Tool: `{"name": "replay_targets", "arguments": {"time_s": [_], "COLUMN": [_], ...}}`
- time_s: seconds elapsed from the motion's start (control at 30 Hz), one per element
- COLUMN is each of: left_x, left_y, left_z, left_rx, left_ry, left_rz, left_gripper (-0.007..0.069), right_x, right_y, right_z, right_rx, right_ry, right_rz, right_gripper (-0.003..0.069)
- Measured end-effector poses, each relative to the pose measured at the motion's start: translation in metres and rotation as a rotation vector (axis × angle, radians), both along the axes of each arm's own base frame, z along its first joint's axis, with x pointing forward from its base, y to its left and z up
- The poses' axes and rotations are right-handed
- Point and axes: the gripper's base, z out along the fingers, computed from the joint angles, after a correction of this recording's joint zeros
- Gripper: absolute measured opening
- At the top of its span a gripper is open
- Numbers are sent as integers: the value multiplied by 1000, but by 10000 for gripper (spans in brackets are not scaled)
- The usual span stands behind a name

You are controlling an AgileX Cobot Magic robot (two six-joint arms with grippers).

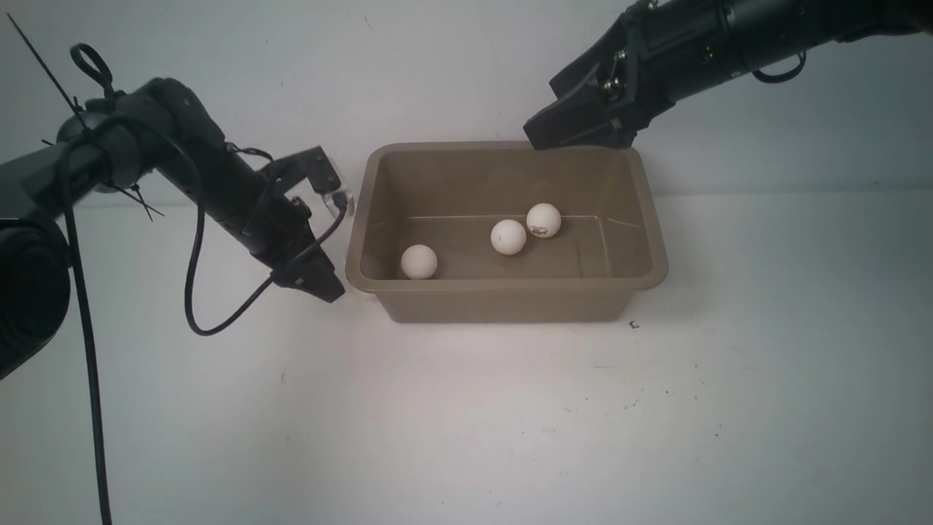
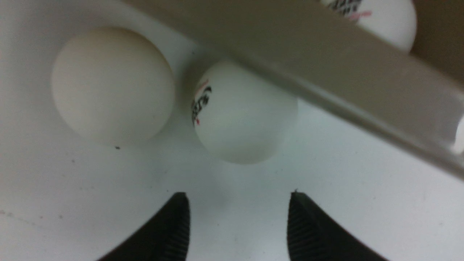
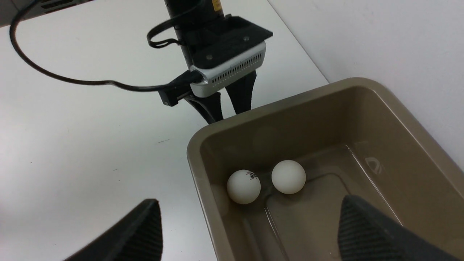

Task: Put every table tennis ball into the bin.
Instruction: Use the left arm to clamp the table tennis ball closest to it

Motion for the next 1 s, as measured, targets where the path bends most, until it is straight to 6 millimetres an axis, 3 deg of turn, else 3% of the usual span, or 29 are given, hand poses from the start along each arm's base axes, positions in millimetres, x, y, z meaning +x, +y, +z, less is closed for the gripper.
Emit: {"name": "replay_targets", "arguments": {"time_s": [0.07, 0.2, 0.83, 1.0], "left_x": [1, 1, 1, -1], "left_y": [-4, -7, -15, -27], "left_z": [8, 9, 11, 10], "left_rx": [-59, -85, -111, -112], "left_ry": [-5, -1, 0, 13], "left_rz": [29, 40, 36, 26], "left_gripper": [493, 544, 520, 520], "right_x": [0, 0, 0, 0], "right_y": [0, 0, 0, 0], "right_z": [0, 0, 0, 0], "right_rx": [0, 0, 0, 0], "right_ry": [0, -1, -1, -1], "right_rz": [0, -1, -1, -1], "right_gripper": [588, 588, 588, 588]}}
